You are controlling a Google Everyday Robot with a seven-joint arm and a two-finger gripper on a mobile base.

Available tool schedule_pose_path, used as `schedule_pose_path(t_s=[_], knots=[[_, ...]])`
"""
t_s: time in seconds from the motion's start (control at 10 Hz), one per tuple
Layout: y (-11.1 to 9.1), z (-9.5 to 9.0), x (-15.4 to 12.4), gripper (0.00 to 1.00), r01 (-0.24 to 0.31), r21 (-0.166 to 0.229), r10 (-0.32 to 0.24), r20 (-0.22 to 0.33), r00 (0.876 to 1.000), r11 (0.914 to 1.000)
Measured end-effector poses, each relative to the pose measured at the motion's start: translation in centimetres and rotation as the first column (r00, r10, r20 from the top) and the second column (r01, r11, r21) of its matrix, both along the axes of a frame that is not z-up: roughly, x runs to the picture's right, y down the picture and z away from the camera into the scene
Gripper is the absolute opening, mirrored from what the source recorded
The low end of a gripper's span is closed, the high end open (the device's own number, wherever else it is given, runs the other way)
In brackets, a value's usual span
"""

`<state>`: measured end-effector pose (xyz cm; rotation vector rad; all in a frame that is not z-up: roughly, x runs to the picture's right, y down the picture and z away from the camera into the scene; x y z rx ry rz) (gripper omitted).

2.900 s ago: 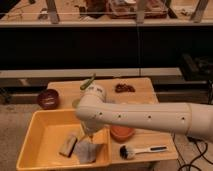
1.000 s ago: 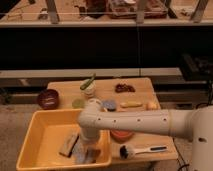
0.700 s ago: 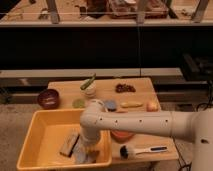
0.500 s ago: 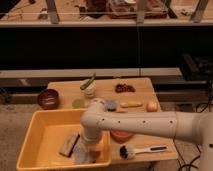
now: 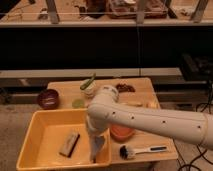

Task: Wipe purple bowl with towel

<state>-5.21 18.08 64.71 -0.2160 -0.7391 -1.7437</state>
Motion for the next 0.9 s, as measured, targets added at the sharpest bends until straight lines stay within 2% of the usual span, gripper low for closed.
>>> schedule_pose_path(t_s=[0.1,0.4,0.6,0.7,0.9], knots=[[-1.3,-0.7,0.0,0.00,-0.010,0.023,0.010,0.004,1.000,0.9997],[-6.9,-3.8,-1.8,0.00,-0.040,0.114,0.038,0.024,0.999,0.9926],[-11.8,-5.5,-3.4,0.00,-0.068,0.174,0.063,0.035,0.997,0.9823],[-14.1,-5.7,-4.2,0.00,-0.086,0.197,0.081,0.035,0.996,0.9766],[-17.7,-5.1,-6.1,0.00,-0.127,0.214,0.122,0.038,0.992,0.9686]])
